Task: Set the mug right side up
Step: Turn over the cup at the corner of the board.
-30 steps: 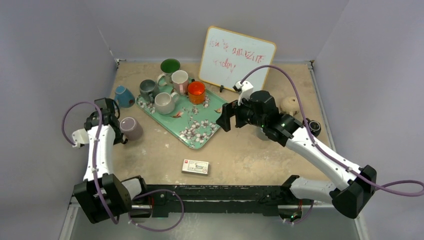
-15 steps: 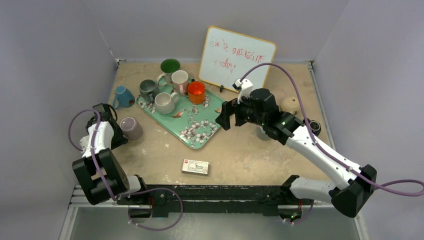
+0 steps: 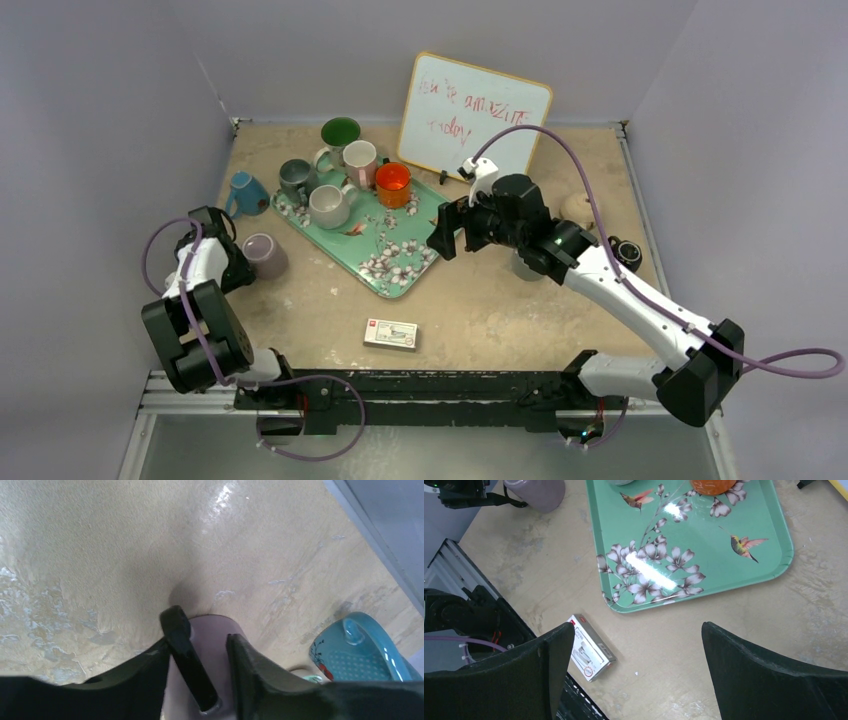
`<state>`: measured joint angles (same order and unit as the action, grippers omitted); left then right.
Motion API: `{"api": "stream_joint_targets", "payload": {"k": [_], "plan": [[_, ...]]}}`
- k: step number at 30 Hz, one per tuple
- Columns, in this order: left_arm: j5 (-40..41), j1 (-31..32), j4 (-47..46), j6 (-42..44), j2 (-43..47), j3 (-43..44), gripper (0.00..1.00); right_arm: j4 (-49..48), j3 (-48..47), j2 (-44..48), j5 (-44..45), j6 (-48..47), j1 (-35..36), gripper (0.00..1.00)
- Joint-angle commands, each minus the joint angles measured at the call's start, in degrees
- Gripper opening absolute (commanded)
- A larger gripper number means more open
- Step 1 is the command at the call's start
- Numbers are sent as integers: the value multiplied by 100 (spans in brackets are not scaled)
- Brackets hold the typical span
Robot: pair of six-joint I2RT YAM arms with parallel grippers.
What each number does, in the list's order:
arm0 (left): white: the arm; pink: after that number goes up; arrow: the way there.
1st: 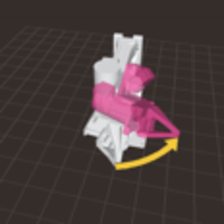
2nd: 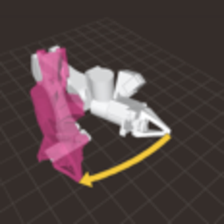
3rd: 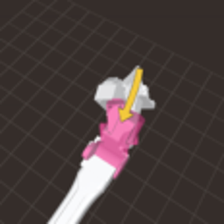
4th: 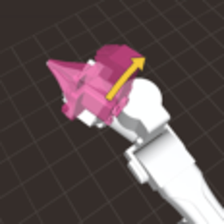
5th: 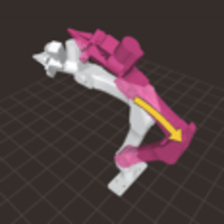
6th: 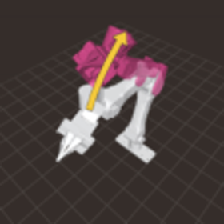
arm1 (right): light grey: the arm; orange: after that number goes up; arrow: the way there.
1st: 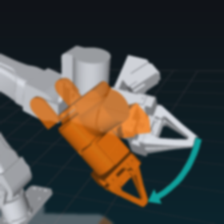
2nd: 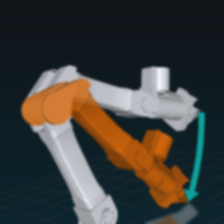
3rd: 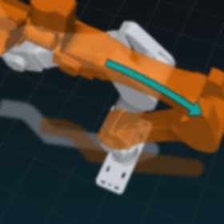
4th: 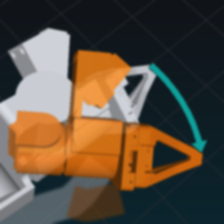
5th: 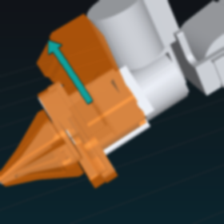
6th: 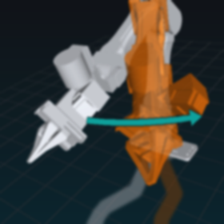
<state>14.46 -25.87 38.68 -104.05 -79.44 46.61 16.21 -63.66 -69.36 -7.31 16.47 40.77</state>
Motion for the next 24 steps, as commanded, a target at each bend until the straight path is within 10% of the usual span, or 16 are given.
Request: {"api": "stream_joint_targets", "payload": {"k": [1, 8, 24], "plan": [[-99, -33, 143, 116, -192, 169, 40, -233, -79, 171, -60, 83, 8, 99], [36, -30, 728, 593, -241, 591, 1, -175, 196, 328, 260, 388, 5, 99], [-540, 365, 762, 1984, 341, 593, 0, -625, 569, 460, 723, 533, 8, 99]]}}
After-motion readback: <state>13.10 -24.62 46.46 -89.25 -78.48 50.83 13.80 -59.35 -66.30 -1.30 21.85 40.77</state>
